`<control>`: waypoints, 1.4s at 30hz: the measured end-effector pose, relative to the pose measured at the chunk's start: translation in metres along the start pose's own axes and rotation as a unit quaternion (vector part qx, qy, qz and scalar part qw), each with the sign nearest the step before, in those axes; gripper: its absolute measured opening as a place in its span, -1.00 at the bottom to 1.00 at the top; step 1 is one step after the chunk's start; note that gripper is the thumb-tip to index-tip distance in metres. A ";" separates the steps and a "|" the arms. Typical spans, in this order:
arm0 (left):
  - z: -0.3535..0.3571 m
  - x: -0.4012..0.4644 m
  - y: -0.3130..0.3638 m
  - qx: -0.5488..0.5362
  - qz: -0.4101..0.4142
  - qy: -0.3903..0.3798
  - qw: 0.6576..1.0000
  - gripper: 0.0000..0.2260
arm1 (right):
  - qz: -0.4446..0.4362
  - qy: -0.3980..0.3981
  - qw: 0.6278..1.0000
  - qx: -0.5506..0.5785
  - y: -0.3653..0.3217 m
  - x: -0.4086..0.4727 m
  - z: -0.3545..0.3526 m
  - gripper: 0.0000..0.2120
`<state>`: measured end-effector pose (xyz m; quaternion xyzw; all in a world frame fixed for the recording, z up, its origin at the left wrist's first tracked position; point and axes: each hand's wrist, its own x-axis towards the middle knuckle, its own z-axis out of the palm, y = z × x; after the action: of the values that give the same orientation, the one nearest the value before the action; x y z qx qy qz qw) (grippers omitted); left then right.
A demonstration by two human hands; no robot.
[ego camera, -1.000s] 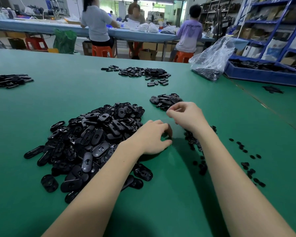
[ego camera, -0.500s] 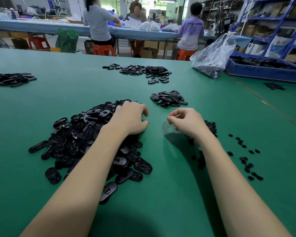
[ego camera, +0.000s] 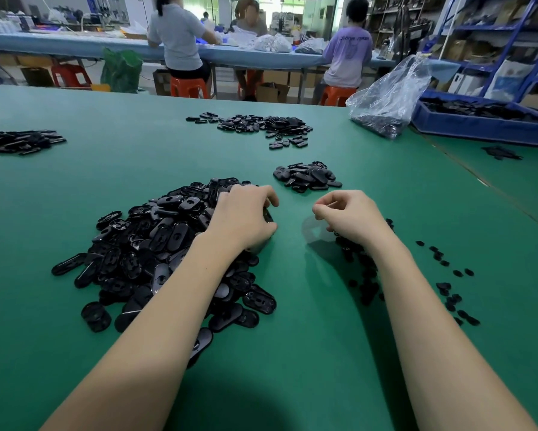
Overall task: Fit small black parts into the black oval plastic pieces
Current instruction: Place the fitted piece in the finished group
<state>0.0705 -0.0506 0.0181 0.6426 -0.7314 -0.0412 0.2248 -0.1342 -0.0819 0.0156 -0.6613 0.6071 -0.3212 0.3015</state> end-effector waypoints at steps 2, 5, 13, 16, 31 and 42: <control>0.002 0.001 0.007 -0.075 0.019 0.005 0.997 -0.68 | 0.007 0.014 1.000 0.009 0.003 0.000 -0.006 -0.88; 0.008 0.000 0.019 -0.174 0.030 0.009 0.984 -0.69 | 0.019 0.031 0.999 0.015 0.009 0.000 -0.016 -0.82; 0.016 -0.005 0.025 -0.289 -0.015 0.007 0.957 -0.71 | 0.045 -0.008 0.988 -0.149 0.018 -0.001 -0.032 -0.93; 0.018 -0.004 0.024 -0.310 -0.033 0.008 0.950 -0.71 | 0.062 -0.009 0.975 -0.211 0.015 -0.003 -0.031 -0.92; 0.021 -0.002 0.023 -0.365 -0.050 0.029 0.929 -0.67 | 0.032 0.022 0.977 -0.208 0.011 -0.004 -0.019 -0.93; 0.015 -0.005 0.025 -0.369 -0.041 0.028 0.928 -0.68 | 0.026 -0.068 0.989 0.129 -0.012 -0.010 -0.004 -0.92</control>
<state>0.0423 -0.0454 0.0121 0.5444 -0.6312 -0.2993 0.4644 -0.1310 -0.0710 0.0268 -0.6209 0.5556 -0.3430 0.4337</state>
